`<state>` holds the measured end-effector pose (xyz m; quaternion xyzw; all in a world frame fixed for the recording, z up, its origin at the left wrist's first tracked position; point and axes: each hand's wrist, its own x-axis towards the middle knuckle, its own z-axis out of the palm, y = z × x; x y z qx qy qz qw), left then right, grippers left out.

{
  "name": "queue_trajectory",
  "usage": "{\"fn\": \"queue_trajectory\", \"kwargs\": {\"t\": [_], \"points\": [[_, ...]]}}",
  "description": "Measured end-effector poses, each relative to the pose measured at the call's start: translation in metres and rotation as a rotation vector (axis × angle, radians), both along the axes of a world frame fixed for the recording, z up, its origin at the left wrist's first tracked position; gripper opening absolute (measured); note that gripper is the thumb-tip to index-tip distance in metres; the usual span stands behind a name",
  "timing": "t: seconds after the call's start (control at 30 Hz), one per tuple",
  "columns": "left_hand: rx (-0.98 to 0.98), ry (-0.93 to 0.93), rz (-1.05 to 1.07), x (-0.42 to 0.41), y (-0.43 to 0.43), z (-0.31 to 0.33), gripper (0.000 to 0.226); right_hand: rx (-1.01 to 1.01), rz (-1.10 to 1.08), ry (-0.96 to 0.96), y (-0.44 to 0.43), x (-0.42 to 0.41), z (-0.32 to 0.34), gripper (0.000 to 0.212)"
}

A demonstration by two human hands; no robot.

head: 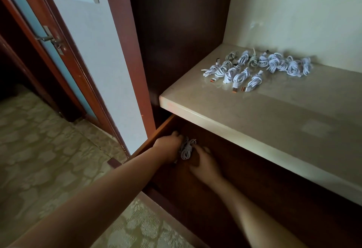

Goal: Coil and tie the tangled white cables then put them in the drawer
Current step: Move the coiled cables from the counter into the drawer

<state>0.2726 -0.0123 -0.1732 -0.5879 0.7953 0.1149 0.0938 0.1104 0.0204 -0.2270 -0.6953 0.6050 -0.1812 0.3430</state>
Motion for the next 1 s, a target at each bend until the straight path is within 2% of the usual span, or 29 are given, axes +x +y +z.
{"fn": "queue_trajectory", "kwargs": {"t": [0.27, 0.5, 0.7, 0.83, 1.0], "points": [[0.002, 0.063, -0.020, 0.008, 0.034, 0.004, 0.059, 0.000, -0.044, 0.055, 0.034, -0.003, 0.005, 0.067], [-0.031, 0.100, -0.046, 0.015, 0.059, 0.012, 0.051, -0.027, -0.038, 0.104, 0.059, 0.003, 0.021, 0.062], [-0.278, 0.381, -0.102, 0.002, 0.064, 0.048, 0.031, -0.288, -0.061, 0.151, 0.069, -0.013, 0.081, 0.045], [-0.454, 0.524, -0.088, -0.017, 0.054, 0.089, 0.022, -0.462, -0.156, 0.062, 0.068, -0.034, 0.131, 0.029], [-0.451, 0.581, -0.080, -0.050, 0.026, 0.128, 0.020, -0.545, -0.247, 0.067, 0.047, -0.065, 0.172, 0.027]]}}
